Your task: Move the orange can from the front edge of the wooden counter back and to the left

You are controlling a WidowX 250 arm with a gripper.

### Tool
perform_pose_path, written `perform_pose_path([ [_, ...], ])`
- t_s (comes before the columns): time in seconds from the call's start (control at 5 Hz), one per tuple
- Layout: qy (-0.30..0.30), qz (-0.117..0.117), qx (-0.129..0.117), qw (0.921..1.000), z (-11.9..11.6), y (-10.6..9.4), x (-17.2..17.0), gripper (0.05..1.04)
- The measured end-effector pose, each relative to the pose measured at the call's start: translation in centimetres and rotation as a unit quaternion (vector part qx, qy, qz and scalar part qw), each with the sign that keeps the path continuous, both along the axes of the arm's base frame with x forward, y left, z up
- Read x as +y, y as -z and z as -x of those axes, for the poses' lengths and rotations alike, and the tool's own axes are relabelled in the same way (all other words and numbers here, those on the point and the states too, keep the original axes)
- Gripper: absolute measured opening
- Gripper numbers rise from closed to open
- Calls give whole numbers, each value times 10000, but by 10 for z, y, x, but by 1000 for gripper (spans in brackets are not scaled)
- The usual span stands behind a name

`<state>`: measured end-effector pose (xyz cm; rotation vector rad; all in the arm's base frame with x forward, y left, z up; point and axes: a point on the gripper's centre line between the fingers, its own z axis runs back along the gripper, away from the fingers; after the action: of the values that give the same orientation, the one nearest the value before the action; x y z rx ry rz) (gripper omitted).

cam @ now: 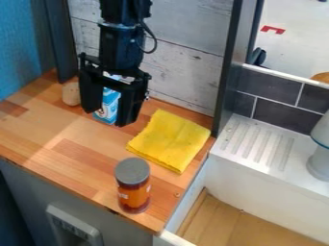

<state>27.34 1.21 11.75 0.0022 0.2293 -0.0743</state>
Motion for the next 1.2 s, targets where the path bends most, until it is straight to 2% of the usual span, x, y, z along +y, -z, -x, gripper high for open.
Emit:
perform_pose_path([
  [0.2, -37, -3, 138, 9999, 1, 8, 0, 1001],
  [0.4, -54, -214, 34, 9998, -2, 8, -26, 1001],
  [0.6, 26, -491, -350, 9982, -9, 0, -79, 1001],
  [0.8, 127, -623, -301, 9975, -3, 7, -100, 1001],
  [1.0, 34, -658, 66, 9978, 10, 23, -124, 1001],
  [1.2, 8, -709, 379, 9968, 28, 34, -131, 1001],
])
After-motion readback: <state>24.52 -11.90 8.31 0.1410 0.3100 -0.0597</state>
